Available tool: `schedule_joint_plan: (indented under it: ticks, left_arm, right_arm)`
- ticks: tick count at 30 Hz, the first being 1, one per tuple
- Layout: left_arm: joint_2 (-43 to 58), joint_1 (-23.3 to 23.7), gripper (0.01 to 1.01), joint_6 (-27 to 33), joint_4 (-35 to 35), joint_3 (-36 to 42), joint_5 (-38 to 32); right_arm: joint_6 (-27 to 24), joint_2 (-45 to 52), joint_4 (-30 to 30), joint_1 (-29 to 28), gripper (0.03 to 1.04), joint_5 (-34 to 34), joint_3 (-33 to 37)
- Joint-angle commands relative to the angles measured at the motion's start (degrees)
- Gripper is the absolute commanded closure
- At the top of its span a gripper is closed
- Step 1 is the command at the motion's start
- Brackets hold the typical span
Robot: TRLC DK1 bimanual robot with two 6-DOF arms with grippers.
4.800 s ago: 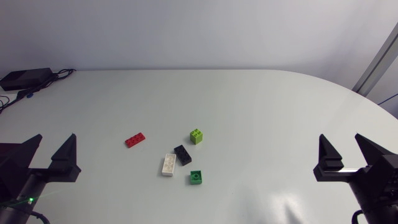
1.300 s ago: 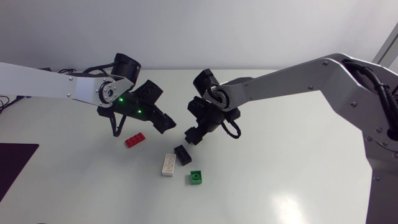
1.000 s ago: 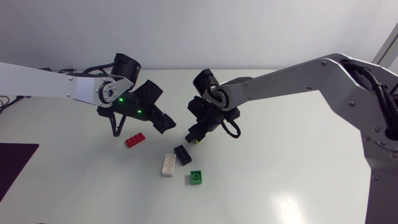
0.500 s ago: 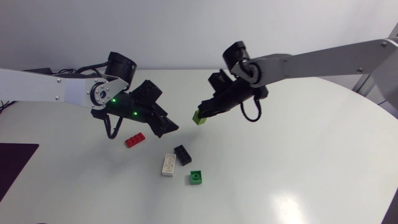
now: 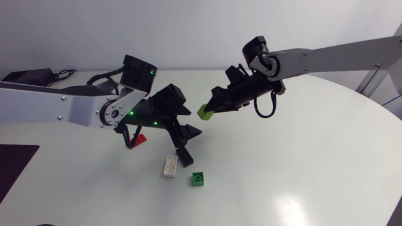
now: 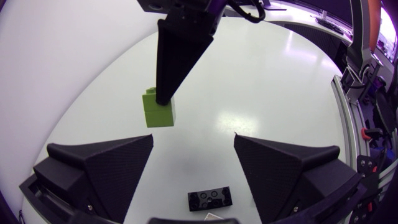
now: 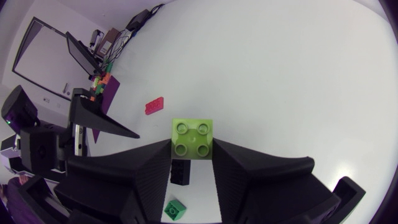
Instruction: Disassemble duplo
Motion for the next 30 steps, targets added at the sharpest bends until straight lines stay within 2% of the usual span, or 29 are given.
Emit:
schedule_joint_plan:
  ticks: [1,18,27,30]
  left_arm:
    - [1.2,-0.1,0.131,-0.6,1.2,0.8,-0.2]
    - [3.6,1.0,0.175,-4.8,9.9,1.2,-4.3]
    - [4.4,0.8,0.470,-5.9,11.2,1.4,-4.7]
    - [4.7,0.7,0.480,-6.3,11.6,1.6,-4.9]
  right_arm:
    - [2.5,-2.2,-0.3,0.3,0.80,-1.2,-0.1]
    - [5.1,-4.8,-0.6,2.3,0.80,-3.8,-0.6]
    - [5.1,-4.9,-0.6,2.7,0.80,-3.8,-0.9]
    - [5.1,-5.1,-0.6,2.9,0.80,-4.1,-1.2]
